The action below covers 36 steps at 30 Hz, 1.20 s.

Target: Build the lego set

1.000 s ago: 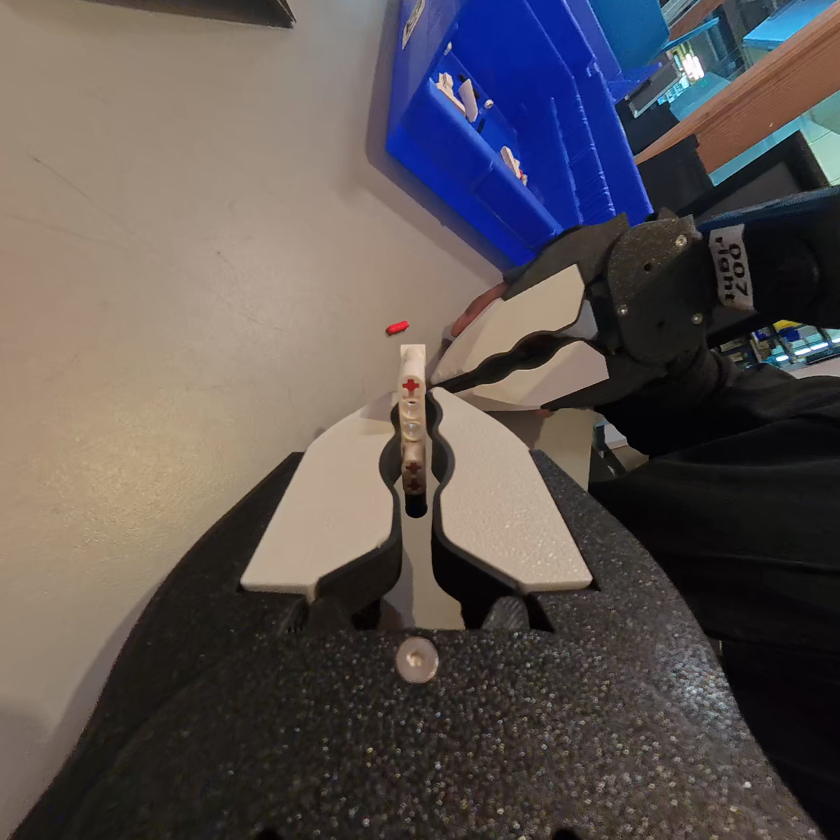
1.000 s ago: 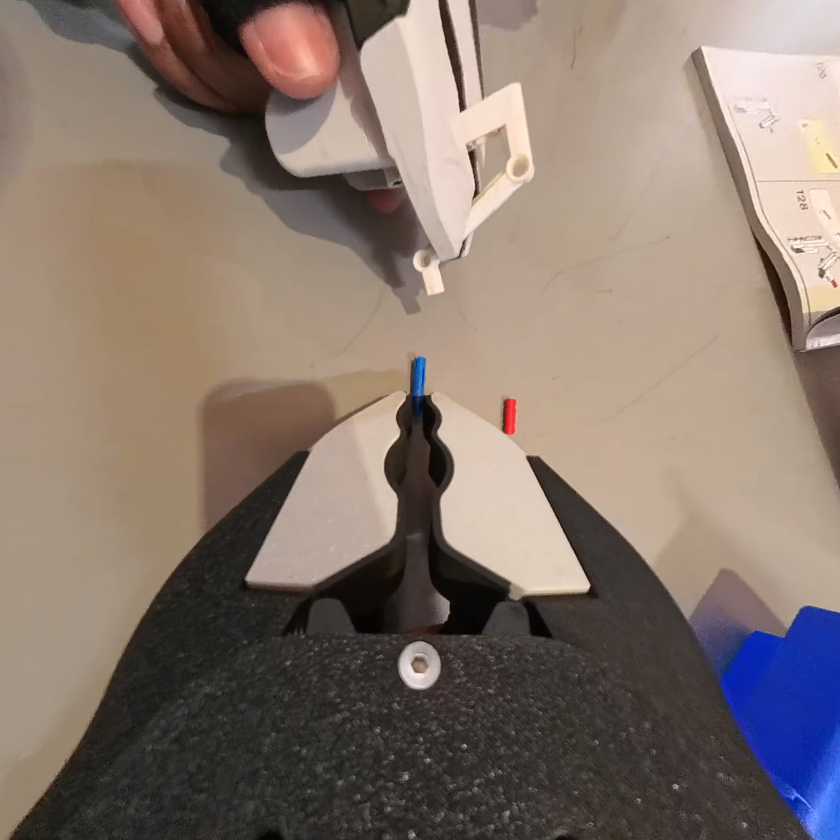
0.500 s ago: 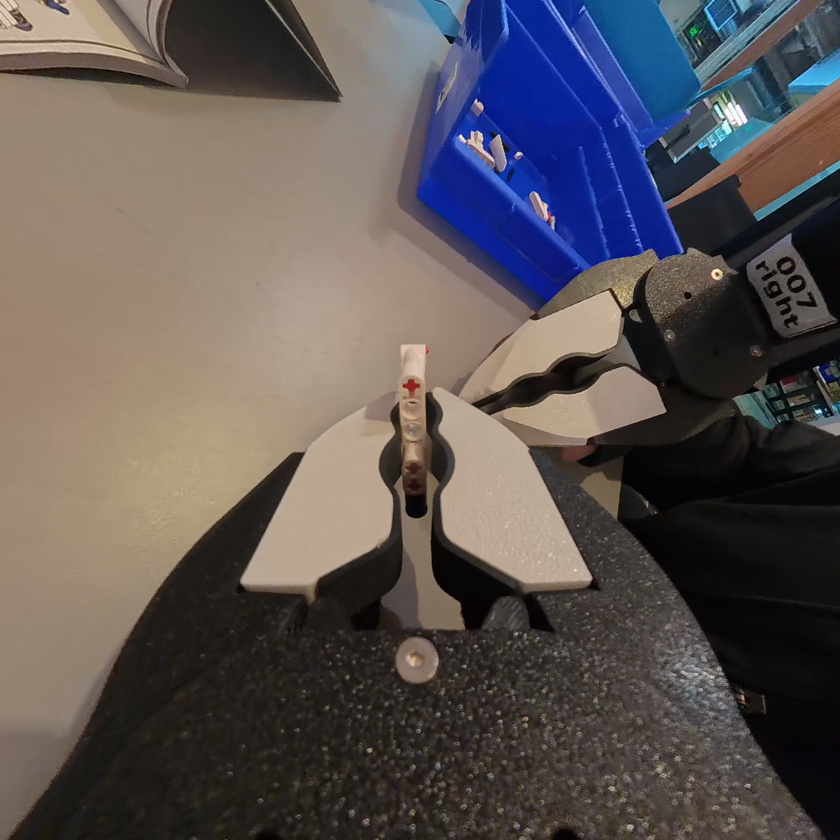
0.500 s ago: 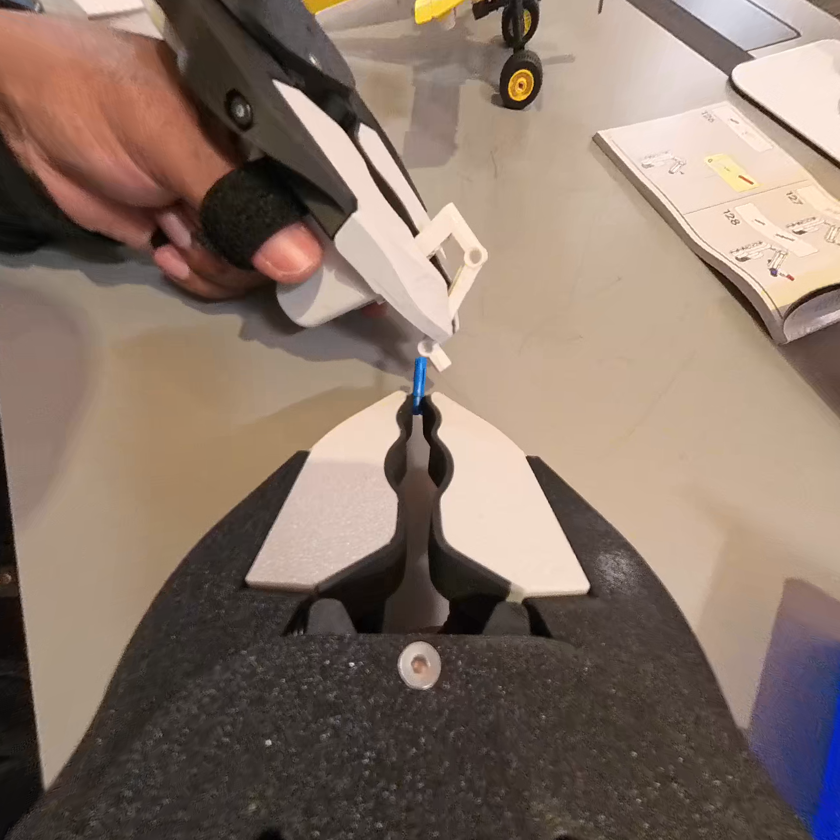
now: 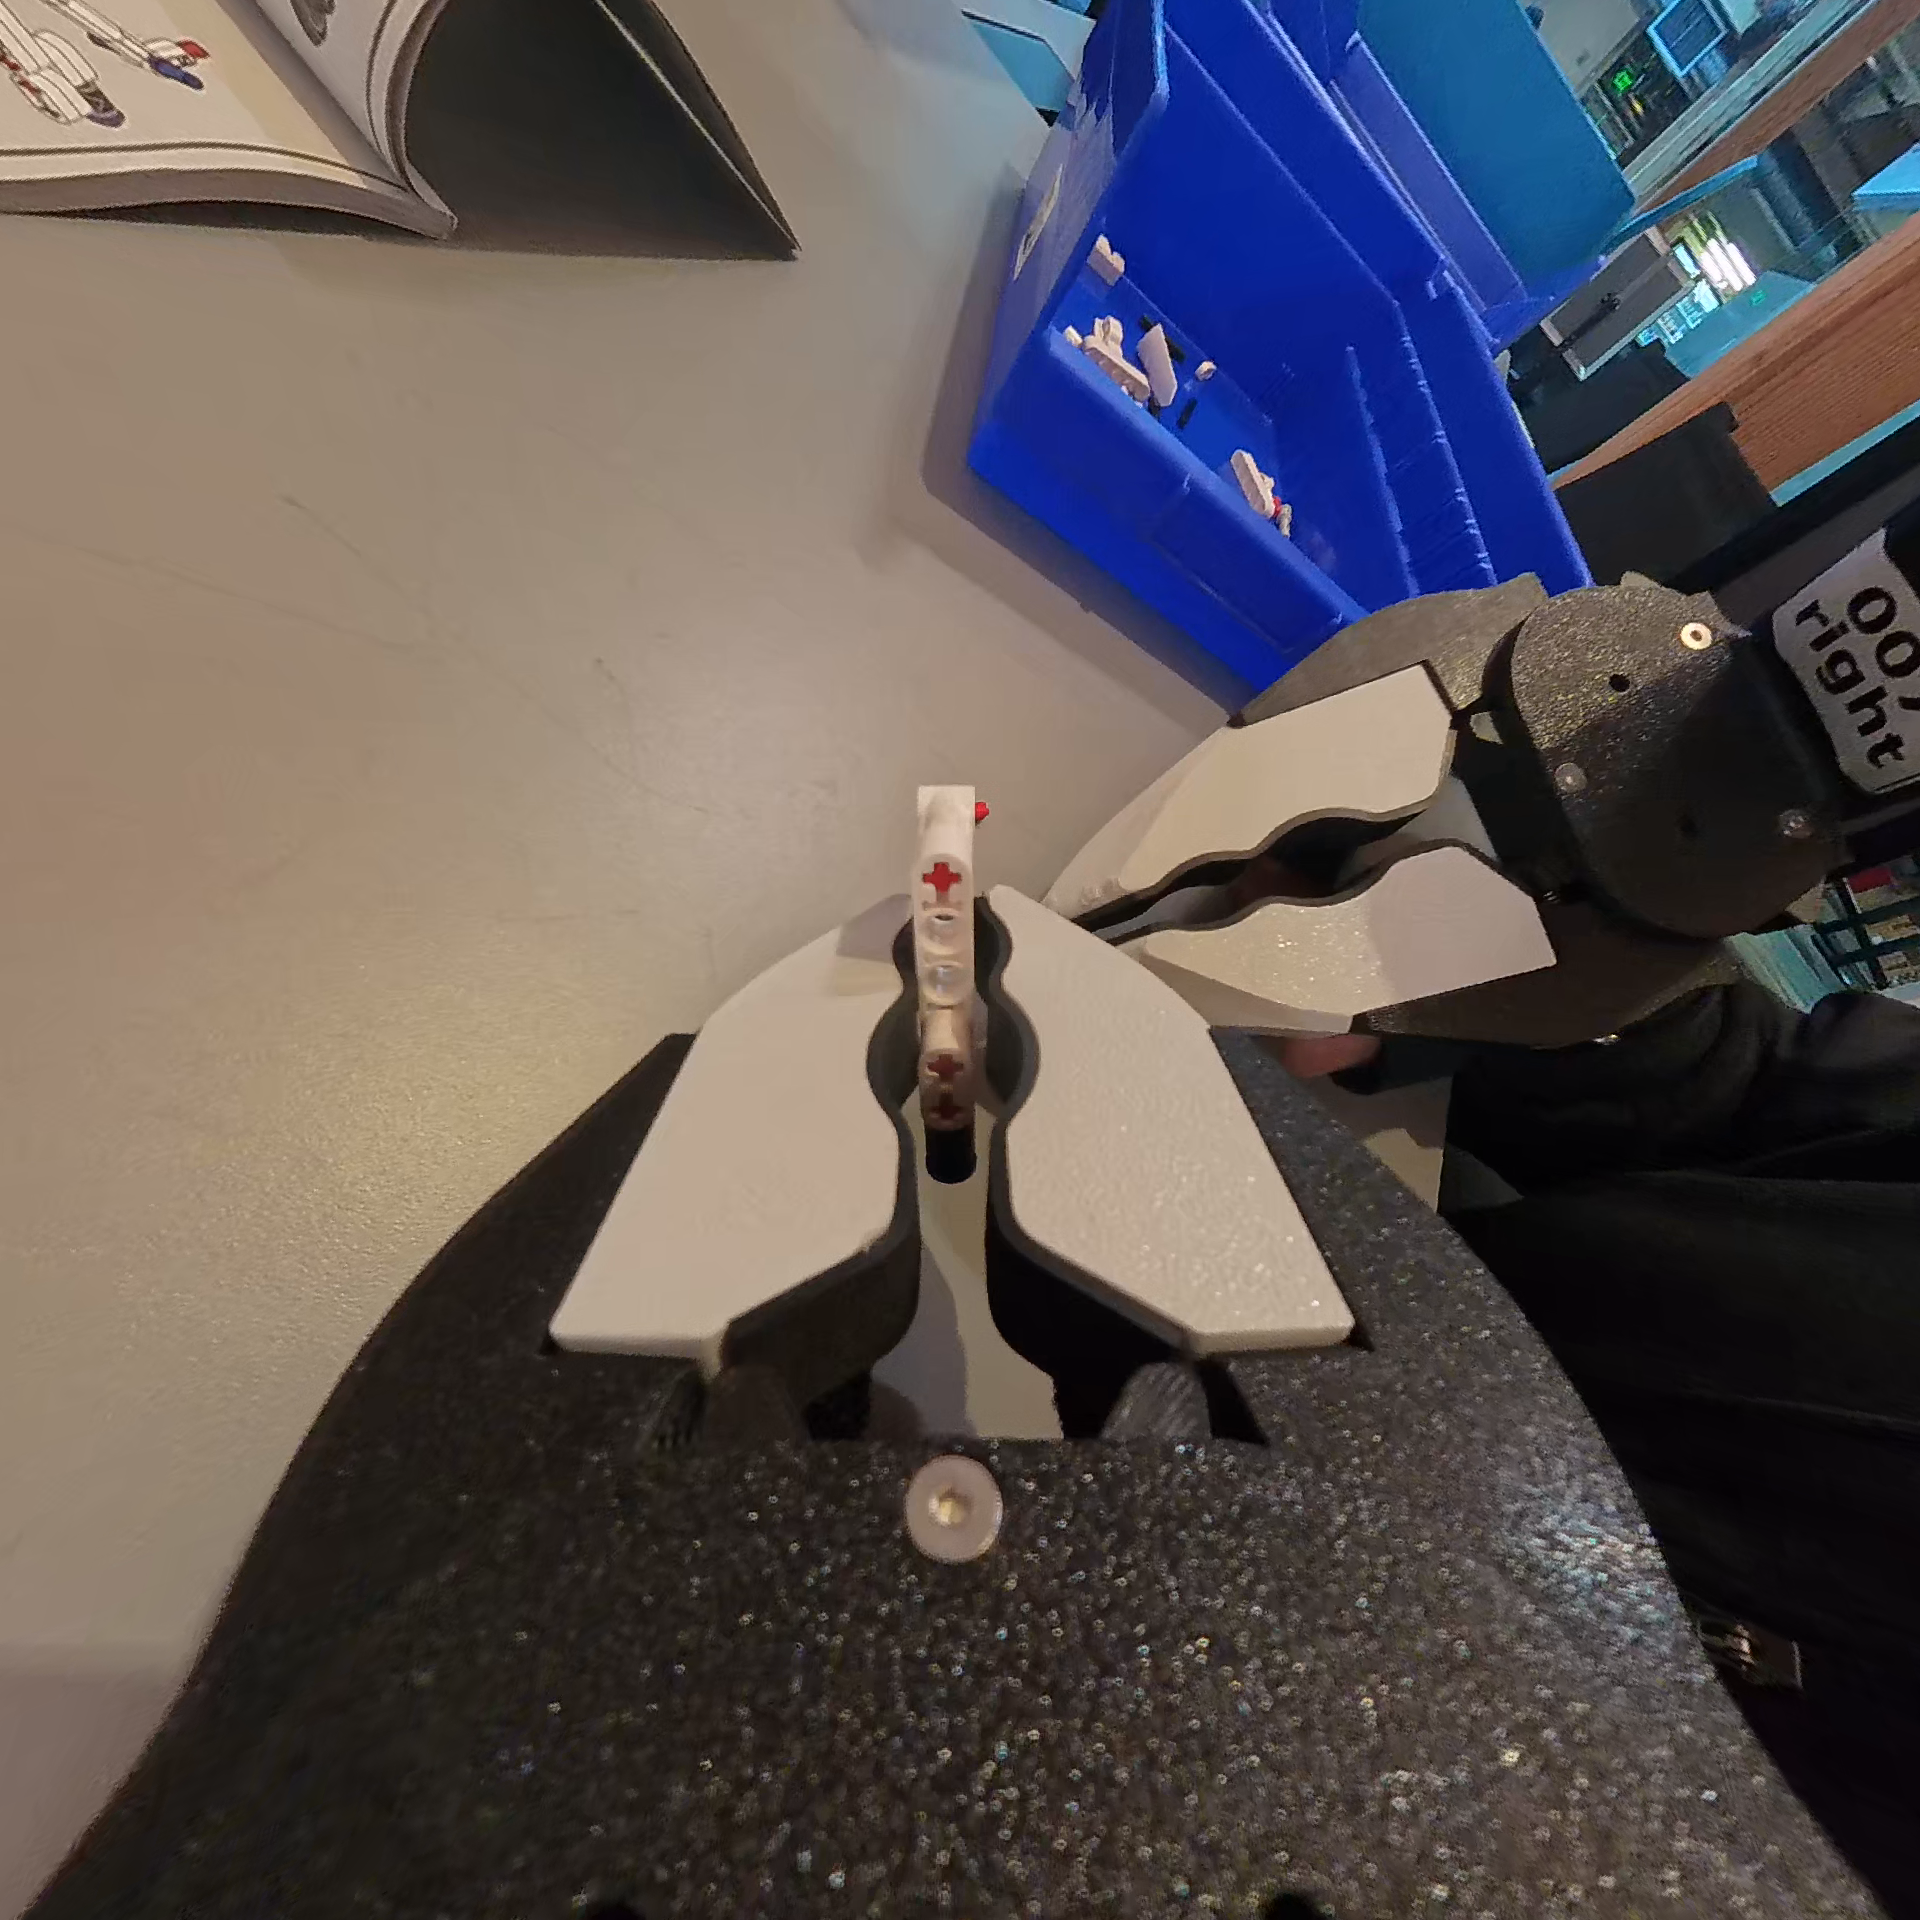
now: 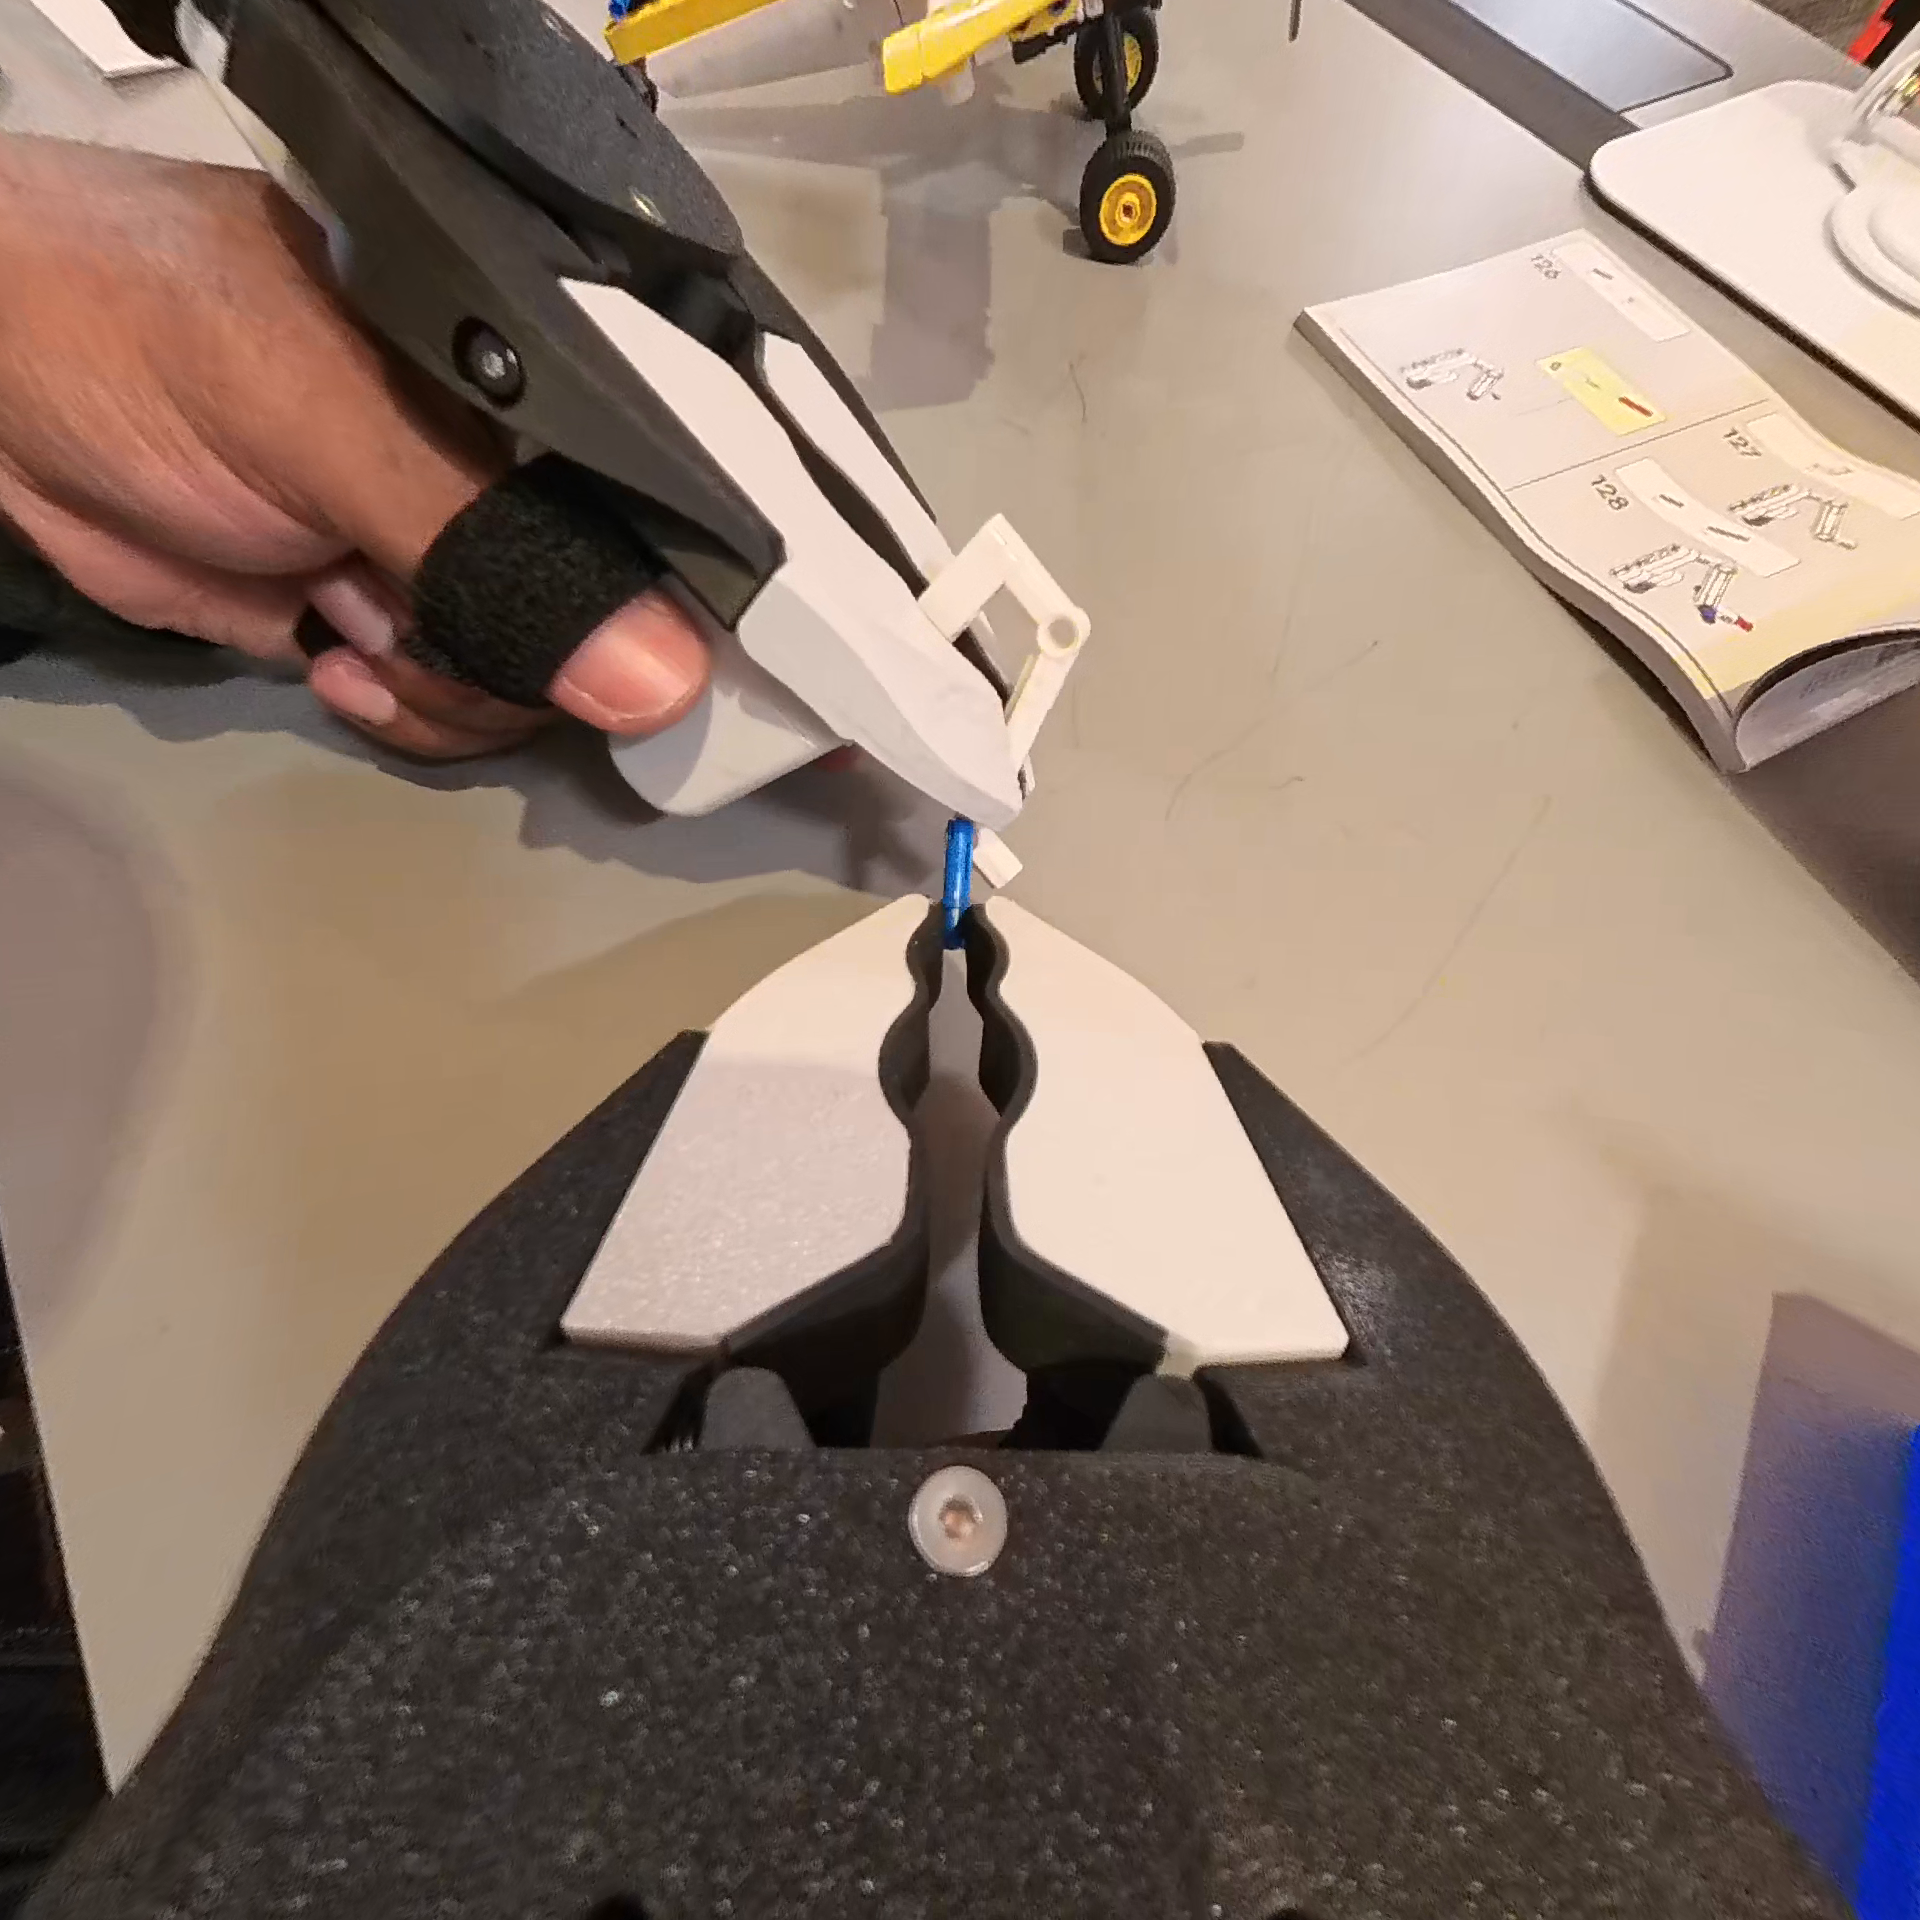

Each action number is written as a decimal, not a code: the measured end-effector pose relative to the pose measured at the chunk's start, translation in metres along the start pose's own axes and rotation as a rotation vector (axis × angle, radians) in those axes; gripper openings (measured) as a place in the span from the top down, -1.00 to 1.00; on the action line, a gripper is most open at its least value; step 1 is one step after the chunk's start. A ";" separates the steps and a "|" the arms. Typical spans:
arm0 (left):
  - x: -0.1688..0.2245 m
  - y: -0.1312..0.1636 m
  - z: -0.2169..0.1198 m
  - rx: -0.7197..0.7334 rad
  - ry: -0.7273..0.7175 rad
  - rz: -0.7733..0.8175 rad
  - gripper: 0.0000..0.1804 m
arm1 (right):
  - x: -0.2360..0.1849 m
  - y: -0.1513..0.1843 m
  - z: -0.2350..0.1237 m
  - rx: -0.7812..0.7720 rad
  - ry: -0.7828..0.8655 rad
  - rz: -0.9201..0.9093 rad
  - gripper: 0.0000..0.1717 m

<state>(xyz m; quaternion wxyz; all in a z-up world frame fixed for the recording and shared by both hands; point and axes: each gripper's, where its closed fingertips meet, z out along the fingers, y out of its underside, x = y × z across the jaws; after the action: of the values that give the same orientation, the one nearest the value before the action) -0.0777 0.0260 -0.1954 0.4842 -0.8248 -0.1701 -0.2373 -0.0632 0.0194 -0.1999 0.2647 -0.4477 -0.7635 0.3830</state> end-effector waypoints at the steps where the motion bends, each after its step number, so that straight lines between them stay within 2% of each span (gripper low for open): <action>1: 0.000 0.000 0.000 -0.001 0.001 0.000 0.92 | 0.001 0.000 0.000 0.006 0.004 -0.002 0.96; 13: 0.007 -0.001 -0.003 -0.001 0.085 -0.023 0.92 | 0.001 -0.013 -0.010 0.098 0.007 -0.043 0.97; 19: 0.007 -0.010 -0.009 0.055 0.132 -0.050 0.92 | 0.002 -0.015 -0.016 0.144 -0.027 -0.005 1.00; 25: 0.003 -0.010 -0.013 0.062 0.098 -0.025 0.92 | 0.011 0.003 -0.020 0.083 -0.008 0.005 1.00; 31: 0.010 0.000 -0.016 0.043 0.090 0.023 0.92 | -0.010 0.027 -0.029 0.008 -0.057 -0.105 0.97; 36: 0.017 0.004 -0.017 0.025 0.120 0.057 0.92 | -0.041 0.040 -0.033 -0.036 -0.199 -0.287 0.88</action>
<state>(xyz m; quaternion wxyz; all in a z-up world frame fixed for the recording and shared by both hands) -0.0655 0.0101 -0.1822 0.5103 -0.8075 -0.1200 -0.2705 -0.0002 0.0064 -0.2165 0.2315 -0.2986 -0.8487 0.3700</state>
